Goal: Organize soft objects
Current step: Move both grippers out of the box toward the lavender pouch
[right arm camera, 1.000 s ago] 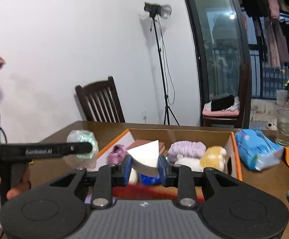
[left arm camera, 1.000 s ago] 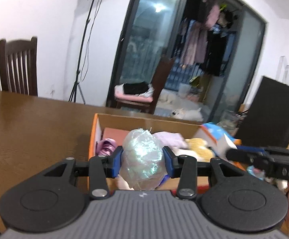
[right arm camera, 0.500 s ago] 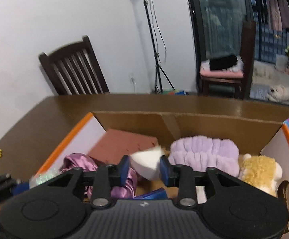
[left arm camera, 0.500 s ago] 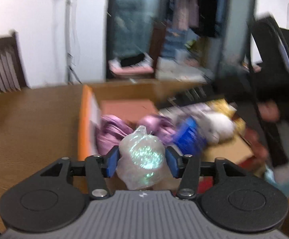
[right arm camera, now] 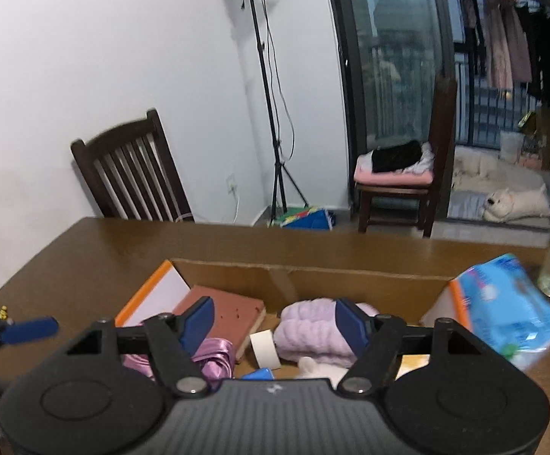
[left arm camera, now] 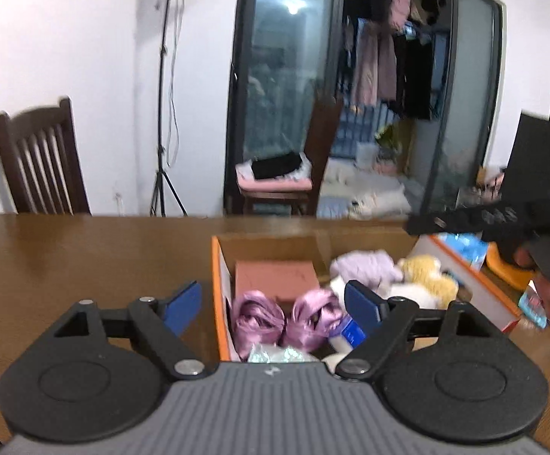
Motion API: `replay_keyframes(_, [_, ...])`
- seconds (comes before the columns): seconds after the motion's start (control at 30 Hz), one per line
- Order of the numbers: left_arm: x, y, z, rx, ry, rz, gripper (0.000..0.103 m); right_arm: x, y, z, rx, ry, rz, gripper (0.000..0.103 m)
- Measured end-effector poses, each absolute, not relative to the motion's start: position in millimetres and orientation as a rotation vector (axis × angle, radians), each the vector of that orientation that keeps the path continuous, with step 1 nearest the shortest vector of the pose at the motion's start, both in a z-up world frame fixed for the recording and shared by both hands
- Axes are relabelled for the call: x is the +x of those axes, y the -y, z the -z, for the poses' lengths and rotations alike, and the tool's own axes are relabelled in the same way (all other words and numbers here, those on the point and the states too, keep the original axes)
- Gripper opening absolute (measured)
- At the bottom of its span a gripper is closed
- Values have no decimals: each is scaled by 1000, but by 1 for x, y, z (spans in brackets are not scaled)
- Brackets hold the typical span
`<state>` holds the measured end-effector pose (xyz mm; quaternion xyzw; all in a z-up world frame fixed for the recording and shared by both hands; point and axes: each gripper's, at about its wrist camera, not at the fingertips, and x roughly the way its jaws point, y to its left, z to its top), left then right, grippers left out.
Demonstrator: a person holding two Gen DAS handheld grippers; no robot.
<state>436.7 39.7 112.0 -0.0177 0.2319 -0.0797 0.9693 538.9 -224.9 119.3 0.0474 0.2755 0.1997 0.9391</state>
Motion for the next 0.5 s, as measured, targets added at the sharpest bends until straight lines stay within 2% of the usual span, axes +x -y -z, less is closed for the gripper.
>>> replay_keyframes(0.23, [359,-32,-145,-22,-367,161,90,444,262,-149,47,-441,-392,77])
replay_keyframes(0.5, [262,-10,-114,-62,-360,181,93,320,292,-110,27,-367,-346,77])
